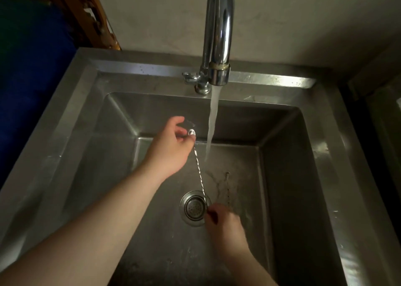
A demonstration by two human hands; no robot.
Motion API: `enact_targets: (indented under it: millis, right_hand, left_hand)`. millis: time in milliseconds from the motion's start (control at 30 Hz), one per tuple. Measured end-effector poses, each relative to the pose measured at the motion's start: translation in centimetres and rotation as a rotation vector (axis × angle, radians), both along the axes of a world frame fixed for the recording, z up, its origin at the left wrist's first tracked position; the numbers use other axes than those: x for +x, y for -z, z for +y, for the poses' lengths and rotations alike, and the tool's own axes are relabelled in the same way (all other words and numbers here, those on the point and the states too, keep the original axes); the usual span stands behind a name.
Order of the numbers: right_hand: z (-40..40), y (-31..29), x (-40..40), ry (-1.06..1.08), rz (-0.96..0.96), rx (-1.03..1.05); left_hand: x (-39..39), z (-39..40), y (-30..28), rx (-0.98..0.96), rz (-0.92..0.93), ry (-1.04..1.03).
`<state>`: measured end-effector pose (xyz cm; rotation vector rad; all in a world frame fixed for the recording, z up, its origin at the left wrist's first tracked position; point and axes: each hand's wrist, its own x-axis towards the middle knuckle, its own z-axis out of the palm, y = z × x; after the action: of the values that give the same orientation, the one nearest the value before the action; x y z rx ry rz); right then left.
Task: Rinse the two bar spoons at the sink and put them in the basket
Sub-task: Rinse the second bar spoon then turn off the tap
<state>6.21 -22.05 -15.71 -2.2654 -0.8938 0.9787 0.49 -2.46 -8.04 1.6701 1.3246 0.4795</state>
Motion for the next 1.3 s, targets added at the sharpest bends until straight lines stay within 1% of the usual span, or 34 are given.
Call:
enact_targets:
  millis: [67, 167, 300, 367, 433, 533, 633, 700, 800, 867, 1000, 1300]
  right_hand:
    - [-0.1, 2.8, -0.5, 0.046, 0.059, -0.116]
    - [-0.2, 7.3, -1.0, 0.088, 0.079, -0.237]
    - [0.1, 11.7, -1.0, 0.103, 0.098, -0.324]
    - [0.3, 12.9, -0.7, 0.124, 0.078, -0.359]
    - [0.3, 13.3, -0.6, 0.156, 0.051, -0.37]
    - [0.4, 13.0, -0.7, 0.163, 0.044, -0.366]
    - [0.1, 12.6, -0.8, 0.038, -0.024, -0.388]
    - [-0.1, 12.4, -1.0, 0.012, -0.071, -0.389]
    - [-0.6, 12.2, -1.4, -0.049, -0.221, -0.411]
    - [-0.6, 12.2, -1.5, -0.091, -0.268, -0.417]
    - [-0.2, 12.5, -1.5, -0.108, -0.287, -0.409]
    - [-0.1, 12.3, -1.5, -0.128, -0.297, -0.393]
  left_hand:
    - [-0.1, 1.0, -0.3, 0.188, 0.14, 0.06]
    - [0.1, 3.1, -1.1, 0.413, 0.196, 0.094]
    - [1.7, 6.4, -1.6, 0.578, 0.333, 0.198]
    - [2.4, 7.6, -1.4, 0.624, 0.375, 0.237]
    - [2.8, 8.3, -1.2, 0.629, 0.348, 0.233]
    - [3.0, 8.6, -1.2, 0.649, 0.219, 0.147]
    - [3.0, 8.5, -1.3, 0.701, 0.165, 0.171]
    - [2.9, 8.3, -1.3, 0.721, 0.143, 0.171]
    - [2.7, 8.2, -1.3, 0.734, 0.116, 0.163]
    - [2.6, 8.2, -1.5, 0.73, 0.1, 0.172]
    - [2.8, 8.1, -1.6, 0.732, 0.093, 0.226]
    - [2.7, 7.9, -1.2, 0.683, 0.092, 0.22]
